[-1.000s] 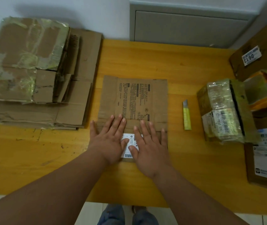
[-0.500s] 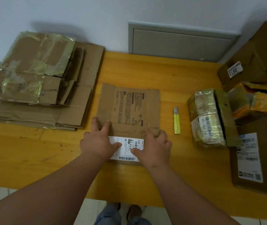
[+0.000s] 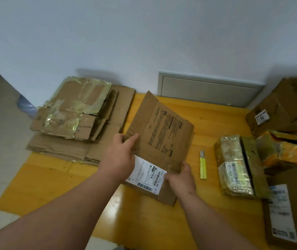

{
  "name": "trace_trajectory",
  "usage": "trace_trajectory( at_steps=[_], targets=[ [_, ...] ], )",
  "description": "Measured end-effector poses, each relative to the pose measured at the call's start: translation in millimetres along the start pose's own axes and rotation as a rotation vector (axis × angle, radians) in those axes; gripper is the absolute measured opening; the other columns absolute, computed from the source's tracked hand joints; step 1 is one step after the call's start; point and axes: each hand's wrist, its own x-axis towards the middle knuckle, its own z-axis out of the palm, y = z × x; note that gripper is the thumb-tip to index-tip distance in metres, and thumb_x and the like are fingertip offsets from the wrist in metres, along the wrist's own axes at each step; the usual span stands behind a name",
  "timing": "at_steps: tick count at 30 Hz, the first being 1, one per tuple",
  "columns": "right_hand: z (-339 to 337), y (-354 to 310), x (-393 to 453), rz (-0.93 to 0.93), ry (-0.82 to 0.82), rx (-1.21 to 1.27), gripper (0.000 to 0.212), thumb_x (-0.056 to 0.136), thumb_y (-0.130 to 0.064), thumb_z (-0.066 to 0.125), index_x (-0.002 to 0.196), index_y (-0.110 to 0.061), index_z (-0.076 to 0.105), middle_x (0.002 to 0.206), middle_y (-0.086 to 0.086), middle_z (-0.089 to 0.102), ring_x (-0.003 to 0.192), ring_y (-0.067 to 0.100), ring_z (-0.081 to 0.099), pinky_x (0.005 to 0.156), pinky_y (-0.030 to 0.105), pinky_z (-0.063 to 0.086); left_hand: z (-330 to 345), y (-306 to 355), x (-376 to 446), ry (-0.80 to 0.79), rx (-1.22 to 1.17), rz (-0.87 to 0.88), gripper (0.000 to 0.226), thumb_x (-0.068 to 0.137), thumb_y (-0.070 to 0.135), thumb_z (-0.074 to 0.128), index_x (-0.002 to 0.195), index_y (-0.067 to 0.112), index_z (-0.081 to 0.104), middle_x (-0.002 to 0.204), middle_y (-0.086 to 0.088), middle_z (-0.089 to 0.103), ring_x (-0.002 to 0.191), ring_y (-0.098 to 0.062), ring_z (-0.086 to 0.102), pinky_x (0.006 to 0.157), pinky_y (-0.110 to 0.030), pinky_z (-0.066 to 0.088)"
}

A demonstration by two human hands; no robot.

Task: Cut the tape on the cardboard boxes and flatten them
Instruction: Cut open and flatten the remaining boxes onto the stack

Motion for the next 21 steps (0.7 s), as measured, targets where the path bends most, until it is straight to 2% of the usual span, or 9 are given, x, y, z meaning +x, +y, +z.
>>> trace_trajectory(
  at_steps=[3, 6, 7, 9, 11, 13, 14, 17, 21],
  targets=[
    [12, -27, -3, -0.079, -0.054, 0.092, 0.096, 0.081, -0.019, 0.075, 0.154, -0.036, 0.017, 0.151, 0.006, 0.039, 0.130, 0.026, 0.046, 0.102, 0.037, 0.045, -26, -10, 14, 0.105, 0.035, 0.045, 0.057, 0.093, 0.020, 0.050, 0.146, 0.039, 0.043, 0.134, -0.002, 0.039, 0.098, -0.026, 0.058, 0.080, -0.034, 0.051],
    [27, -62, -7, -0.175, -0.144, 0.191, 0.097, 0.084, -0.015, 0.075, 0.155, -0.038, 0.013, 0.149, -0.001, 0.044, 0.125, 0.021, 0.052, 0.102, 0.039, 0.047, -54, -33, 31, 0.183, 0.015, 0.034, 0.054, 0.093, 0.020, 0.051, 0.145, 0.036, 0.047, 0.130, -0.005, 0.043, 0.089, -0.027, 0.058, 0.076, -0.037, 0.053],
    [33, -74, -7, -0.216, -0.150, 0.189, 0.097, 0.083, -0.014, 0.076, 0.155, -0.039, 0.014, 0.147, -0.002, 0.046, 0.123, 0.018, 0.053, 0.099, 0.036, 0.049, -63, -45, 38, 0.211, 0.008, 0.021, 0.054, 0.093, 0.021, 0.053, 0.144, 0.036, 0.048, 0.128, -0.004, 0.043, 0.086, -0.024, 0.056, 0.074, -0.034, 0.052],
    [49, -98, -5, -0.294, -0.158, 0.160, 0.094, 0.085, -0.013, 0.074, 0.154, -0.039, 0.016, 0.146, -0.005, 0.046, 0.115, 0.011, 0.052, 0.083, 0.021, 0.050, -80, -70, 51, 0.258, 0.015, -0.014, 0.054, 0.092, 0.024, 0.055, 0.144, 0.036, 0.049, 0.123, -0.003, 0.042, 0.082, -0.019, 0.050, 0.070, -0.029, 0.045],
    [72, -123, -4, -0.352, -0.166, 0.111, 0.090, 0.087, -0.014, 0.072, 0.154, -0.038, 0.018, 0.147, -0.006, 0.045, 0.112, 0.010, 0.052, 0.071, 0.010, 0.048, -97, -97, 66, 0.257, 0.044, -0.068, 0.056, 0.091, 0.035, 0.057, 0.146, 0.038, 0.045, 0.124, -0.003, 0.041, 0.090, -0.021, 0.051, 0.074, -0.030, 0.044],
    [100, -148, -3, -0.397, -0.160, 0.046, 0.085, 0.088, -0.018, 0.072, 0.153, -0.037, 0.021, 0.150, -0.004, 0.041, 0.124, 0.015, 0.050, 0.089, 0.021, 0.052, -115, -128, 81, 0.230, 0.097, -0.134, 0.063, 0.089, 0.052, 0.056, 0.148, 0.040, 0.038, 0.134, -0.006, 0.039, 0.112, -0.027, 0.052, 0.088, -0.037, 0.048],
    [115, -161, -3, -0.412, -0.153, 0.007, 0.083, 0.088, -0.021, 0.071, 0.153, -0.037, 0.021, 0.151, -0.003, 0.040, 0.129, 0.018, 0.047, 0.099, 0.027, 0.048, -124, -143, 89, 0.218, 0.126, -0.151, 0.069, 0.086, 0.060, 0.054, 0.150, 0.039, 0.036, 0.137, -0.008, 0.038, 0.120, -0.028, 0.050, 0.095, -0.041, 0.048],
    [159, -193, 0, -0.460, -0.139, -0.119, 0.081, 0.089, -0.029, 0.069, 0.154, -0.034, 0.020, 0.149, 0.002, 0.036, 0.131, 0.022, 0.044, 0.098, 0.027, 0.039, -148, -184, 112, 0.192, 0.195, -0.156, 0.089, 0.076, 0.075, 0.050, 0.153, 0.034, 0.030, 0.135, -0.010, 0.038, 0.122, -0.030, 0.048, 0.099, -0.045, 0.048],
    [204, -220, 10, -0.501, -0.093, -0.244, 0.088, 0.086, -0.041, 0.071, 0.155, -0.031, 0.018, 0.148, 0.004, 0.034, 0.133, 0.025, 0.042, 0.102, 0.030, 0.036, -158, -227, 145, 0.134, 0.292, -0.182, 0.094, 0.076, 0.080, 0.051, 0.154, 0.036, 0.023, 0.140, -0.009, 0.033, 0.125, -0.030, 0.045, 0.100, -0.046, 0.045]
  ],
)
